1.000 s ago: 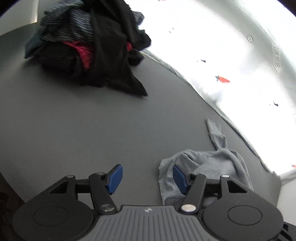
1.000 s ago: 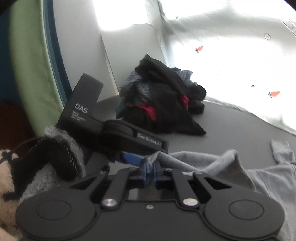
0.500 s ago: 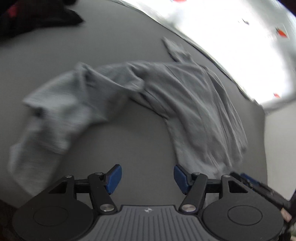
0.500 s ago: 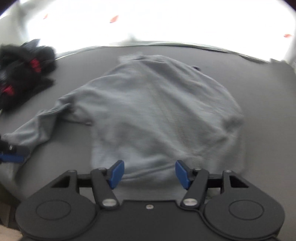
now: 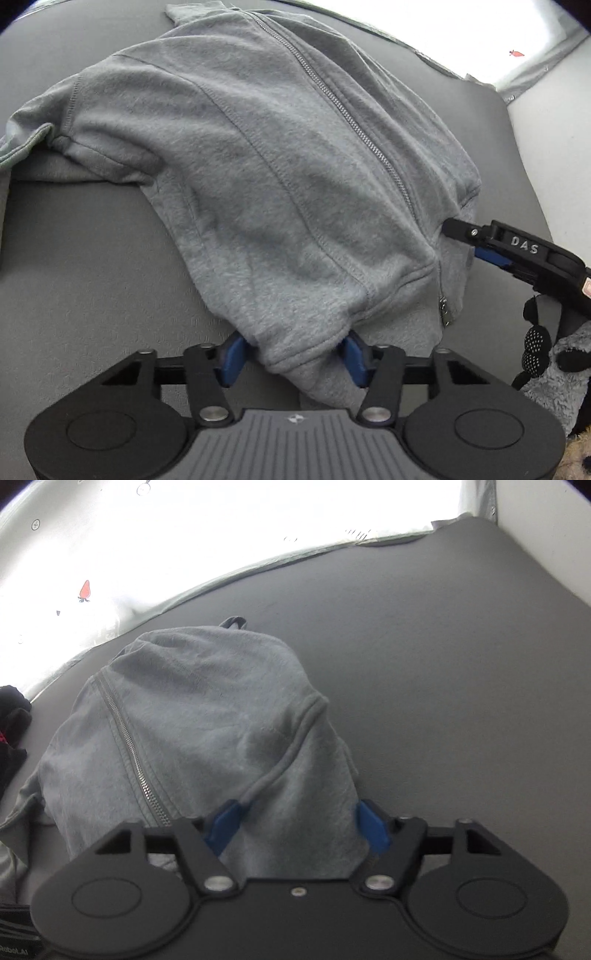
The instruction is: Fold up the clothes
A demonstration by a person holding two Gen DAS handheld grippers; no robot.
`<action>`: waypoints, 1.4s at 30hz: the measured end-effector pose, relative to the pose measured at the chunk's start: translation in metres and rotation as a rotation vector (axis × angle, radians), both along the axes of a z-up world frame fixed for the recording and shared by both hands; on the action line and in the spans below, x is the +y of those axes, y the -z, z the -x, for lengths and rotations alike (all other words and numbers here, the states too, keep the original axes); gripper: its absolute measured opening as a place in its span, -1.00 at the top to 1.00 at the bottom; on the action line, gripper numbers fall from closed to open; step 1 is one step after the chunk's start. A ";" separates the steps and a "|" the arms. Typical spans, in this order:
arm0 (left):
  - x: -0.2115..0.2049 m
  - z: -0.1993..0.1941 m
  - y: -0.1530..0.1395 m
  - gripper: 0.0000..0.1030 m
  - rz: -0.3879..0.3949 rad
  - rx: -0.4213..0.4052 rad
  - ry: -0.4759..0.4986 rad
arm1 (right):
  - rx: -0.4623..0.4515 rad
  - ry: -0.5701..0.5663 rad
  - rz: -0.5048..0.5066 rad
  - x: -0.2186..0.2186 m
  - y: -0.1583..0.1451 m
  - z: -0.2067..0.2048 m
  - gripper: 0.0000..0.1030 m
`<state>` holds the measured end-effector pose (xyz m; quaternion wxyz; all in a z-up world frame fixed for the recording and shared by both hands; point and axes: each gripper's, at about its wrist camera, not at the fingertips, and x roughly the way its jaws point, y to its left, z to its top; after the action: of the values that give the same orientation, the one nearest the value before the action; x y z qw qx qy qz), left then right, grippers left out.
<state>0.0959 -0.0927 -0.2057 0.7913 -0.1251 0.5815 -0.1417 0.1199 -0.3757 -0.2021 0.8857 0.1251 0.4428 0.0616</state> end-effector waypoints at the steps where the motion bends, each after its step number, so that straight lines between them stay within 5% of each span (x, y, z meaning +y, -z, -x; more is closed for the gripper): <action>1: 0.003 0.002 -0.002 0.38 0.003 -0.006 -0.012 | 0.001 -0.003 -0.016 -0.002 0.003 -0.004 0.69; 3: 0.011 0.007 -0.011 0.60 -0.013 -0.032 -0.038 | 0.002 -0.008 -0.049 -0.007 0.009 -0.012 0.79; 7: 0.059 0.028 -0.057 0.68 -0.088 -0.160 -0.154 | -0.123 -0.288 -0.007 0.052 -0.046 0.021 0.88; 10: 0.117 0.049 -0.089 0.74 -0.164 -0.229 -0.317 | -0.216 -0.514 -0.081 0.100 -0.095 0.057 0.88; 15: 0.209 0.081 -0.095 0.72 -0.396 -0.220 -0.550 | -0.205 -0.830 -0.197 0.166 -0.115 0.091 0.69; 16: 0.220 0.085 -0.089 0.71 -0.446 -0.186 -0.579 | -0.210 -0.814 -0.163 0.166 -0.115 0.089 0.43; 18: 0.235 0.093 -0.081 0.69 -0.506 -0.133 -0.624 | -0.220 -0.779 -0.094 0.166 -0.115 0.084 0.23; 22: 0.234 0.107 -0.081 0.46 -0.388 -0.161 -0.677 | -0.167 -0.457 -0.068 0.119 -0.097 0.045 -0.03; 25: 0.208 0.098 -0.079 0.15 -0.437 -0.189 -0.610 | -0.078 -0.203 0.008 0.084 -0.066 0.016 -0.04; 29: 0.186 0.081 -0.075 0.03 -0.476 -0.212 -0.528 | -0.015 0.022 -0.116 0.047 -0.038 -0.019 -0.05; 34: 0.202 0.074 -0.079 -0.04 -0.389 -0.193 -0.599 | -0.097 0.109 -0.253 0.048 -0.040 -0.061 -0.46; 37: 0.209 0.076 -0.082 -0.04 -0.358 -0.191 -0.641 | -0.099 0.127 -0.233 0.067 -0.038 -0.100 -0.53; 40: 0.208 0.076 -0.087 -0.04 -0.365 -0.207 -0.648 | 0.023 0.168 -0.101 0.091 -0.020 -0.150 -0.48; 41: 0.208 0.076 -0.089 -0.04 -0.367 -0.212 -0.650 | 0.071 0.154 -0.074 0.096 -0.012 -0.163 -0.40; 42: 0.208 0.077 -0.091 -0.04 -0.369 -0.217 -0.653 | 0.103 0.126 -0.065 0.099 -0.005 -0.170 -0.04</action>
<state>0.0193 0.1152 -0.1152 0.8610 -0.1432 0.4396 0.2121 0.2902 -0.2766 -0.1968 0.8595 0.1843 0.4766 0.0134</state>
